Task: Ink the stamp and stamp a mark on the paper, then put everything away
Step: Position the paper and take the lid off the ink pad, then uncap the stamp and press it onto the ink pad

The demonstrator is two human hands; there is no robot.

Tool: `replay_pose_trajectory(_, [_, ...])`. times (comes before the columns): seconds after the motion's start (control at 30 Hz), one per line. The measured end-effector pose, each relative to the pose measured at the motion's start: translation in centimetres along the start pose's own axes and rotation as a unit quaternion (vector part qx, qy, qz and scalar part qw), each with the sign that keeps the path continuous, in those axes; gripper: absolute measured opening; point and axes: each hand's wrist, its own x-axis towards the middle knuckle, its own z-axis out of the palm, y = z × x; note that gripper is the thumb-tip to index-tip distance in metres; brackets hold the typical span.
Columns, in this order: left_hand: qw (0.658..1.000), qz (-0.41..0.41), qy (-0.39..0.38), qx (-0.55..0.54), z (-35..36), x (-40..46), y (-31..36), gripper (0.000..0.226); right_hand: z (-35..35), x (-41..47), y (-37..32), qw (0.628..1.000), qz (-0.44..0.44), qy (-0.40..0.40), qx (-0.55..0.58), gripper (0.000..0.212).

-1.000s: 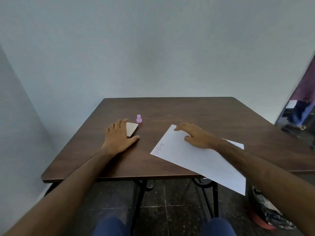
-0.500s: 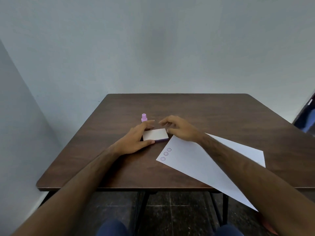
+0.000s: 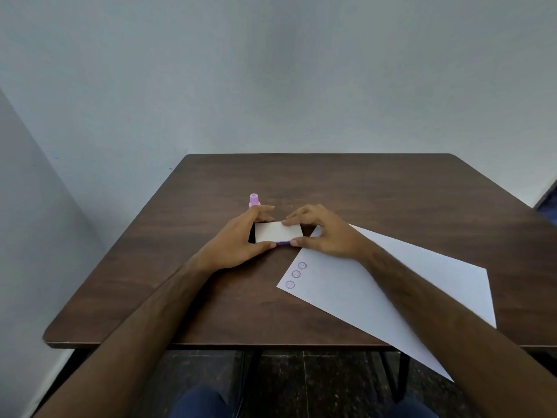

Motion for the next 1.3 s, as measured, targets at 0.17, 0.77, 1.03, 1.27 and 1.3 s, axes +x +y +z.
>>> replay_pose_trajectory(0.17, [1.0,0.01,0.006,0.008,0.0,0.0,0.0,0.064,-0.2,0.0,-0.1,1.0,0.0,0.008,0.012,0.033])
replay_pose_trajectory(0.77, [0.963,-0.054,0.257,-0.063,-1.6,0.1,-1.2,0.03,-0.4,0.1,-1.1,0.99,0.092,0.04,0.104,0.039])
replay_pose_trajectory(1.03, [0.924,-0.277,0.261,-0.039,-4.4,-1.4,-5.1,0.027,-0.5,0.1,-1.5,0.989,0.107,0.042,0.095,0.035])
replay_pose_trajectory(1.27, [0.904,-0.334,0.234,0.124,-4.0,-1.6,-4.6,0.028,-0.5,0.1,-1.9,0.989,0.117,0.035,0.084,0.036])
replay_pose_trajectory(1.3, [0.899,-0.34,0.231,0.151,-4.0,-1.5,-4.6,0.029,-0.5,0.1,-1.9,0.989,0.12,0.035,0.082,0.035])
